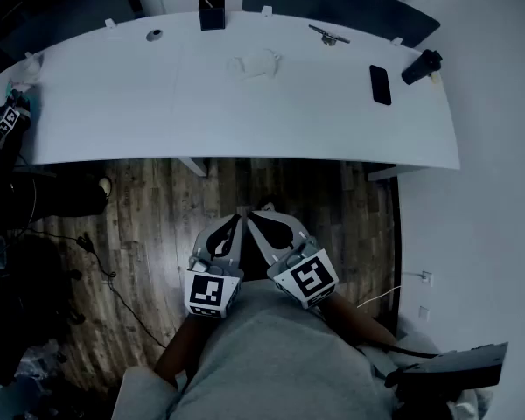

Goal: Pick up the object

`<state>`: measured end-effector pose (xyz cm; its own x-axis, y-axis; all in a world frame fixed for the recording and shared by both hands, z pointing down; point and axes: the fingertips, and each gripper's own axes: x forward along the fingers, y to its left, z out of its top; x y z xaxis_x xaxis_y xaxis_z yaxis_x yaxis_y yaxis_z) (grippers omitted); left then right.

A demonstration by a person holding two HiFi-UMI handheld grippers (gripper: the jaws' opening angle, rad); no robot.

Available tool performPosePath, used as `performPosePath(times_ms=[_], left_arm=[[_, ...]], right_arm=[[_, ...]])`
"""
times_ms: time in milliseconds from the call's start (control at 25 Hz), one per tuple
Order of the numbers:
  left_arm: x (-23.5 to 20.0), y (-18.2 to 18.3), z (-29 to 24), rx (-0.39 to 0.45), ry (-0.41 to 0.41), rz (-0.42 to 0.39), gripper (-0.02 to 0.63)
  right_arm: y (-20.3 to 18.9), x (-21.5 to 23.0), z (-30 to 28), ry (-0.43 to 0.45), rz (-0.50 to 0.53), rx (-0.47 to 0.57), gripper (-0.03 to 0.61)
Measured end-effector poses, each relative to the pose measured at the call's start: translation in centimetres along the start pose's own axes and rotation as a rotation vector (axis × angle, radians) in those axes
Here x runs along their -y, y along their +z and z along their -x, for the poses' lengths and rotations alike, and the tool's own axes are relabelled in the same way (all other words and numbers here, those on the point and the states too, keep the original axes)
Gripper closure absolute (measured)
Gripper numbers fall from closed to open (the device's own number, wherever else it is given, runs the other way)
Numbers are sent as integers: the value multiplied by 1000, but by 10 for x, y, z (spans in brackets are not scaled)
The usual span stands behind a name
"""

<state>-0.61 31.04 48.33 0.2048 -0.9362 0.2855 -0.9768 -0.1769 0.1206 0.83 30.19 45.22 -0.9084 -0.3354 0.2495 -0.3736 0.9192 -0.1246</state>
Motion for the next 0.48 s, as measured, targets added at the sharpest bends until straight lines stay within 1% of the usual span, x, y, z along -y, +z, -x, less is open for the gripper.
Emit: performPosePath(times_ms=[160, 240, 320, 480], left_arm=[[-18, 11, -24, -15, 27, 10, 612], [-23, 18, -40, -22, 34, -1, 612], [-24, 27, -57, -27, 32, -17, 612], [-25, 47, -106, -34, 12, -52, 612]], right_arm=[[17, 22, -22, 33, 50, 19, 577], [28, 39, -31, 41, 39, 31, 577], [37, 59, -37, 38, 28, 42, 577], [54, 114, -44, 14, 59, 60, 577]])
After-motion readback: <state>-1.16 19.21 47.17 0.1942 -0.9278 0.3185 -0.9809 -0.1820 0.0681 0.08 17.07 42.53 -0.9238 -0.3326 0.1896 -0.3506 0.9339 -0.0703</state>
